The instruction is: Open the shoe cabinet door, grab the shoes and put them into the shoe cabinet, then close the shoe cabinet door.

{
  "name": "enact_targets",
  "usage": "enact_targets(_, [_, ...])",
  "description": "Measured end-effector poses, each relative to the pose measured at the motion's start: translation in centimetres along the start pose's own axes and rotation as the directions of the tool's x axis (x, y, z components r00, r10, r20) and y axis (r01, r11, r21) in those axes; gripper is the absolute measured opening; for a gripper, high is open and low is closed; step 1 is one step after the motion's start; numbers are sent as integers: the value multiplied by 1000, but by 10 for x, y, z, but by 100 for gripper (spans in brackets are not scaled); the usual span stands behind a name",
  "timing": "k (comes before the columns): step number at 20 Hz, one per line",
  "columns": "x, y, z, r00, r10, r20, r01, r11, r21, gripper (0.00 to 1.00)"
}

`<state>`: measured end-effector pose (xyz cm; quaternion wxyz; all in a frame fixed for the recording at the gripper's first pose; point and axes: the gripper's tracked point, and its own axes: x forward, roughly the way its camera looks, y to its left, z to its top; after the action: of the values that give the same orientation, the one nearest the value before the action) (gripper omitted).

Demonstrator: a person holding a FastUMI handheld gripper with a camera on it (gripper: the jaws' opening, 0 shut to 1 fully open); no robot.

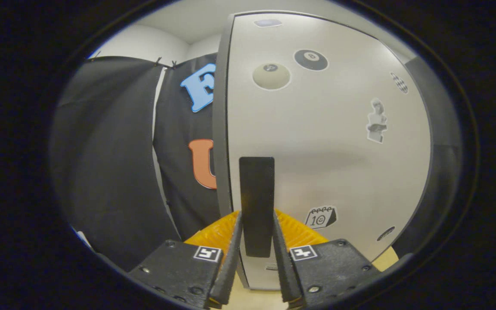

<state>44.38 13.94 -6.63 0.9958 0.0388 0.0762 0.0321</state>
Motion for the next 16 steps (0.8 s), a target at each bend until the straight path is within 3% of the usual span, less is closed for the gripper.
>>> enact_targets(1, [0, 0, 1, 1000, 3, -3, -4, 1000, -9, 41])
enact_targets(8, [-8, -3, -3, 998, 54, -31, -55, 998, -16, 33])
enact_targets(16, [-40, -10, -9, 996, 85, -36, -87, 994, -63, 32])
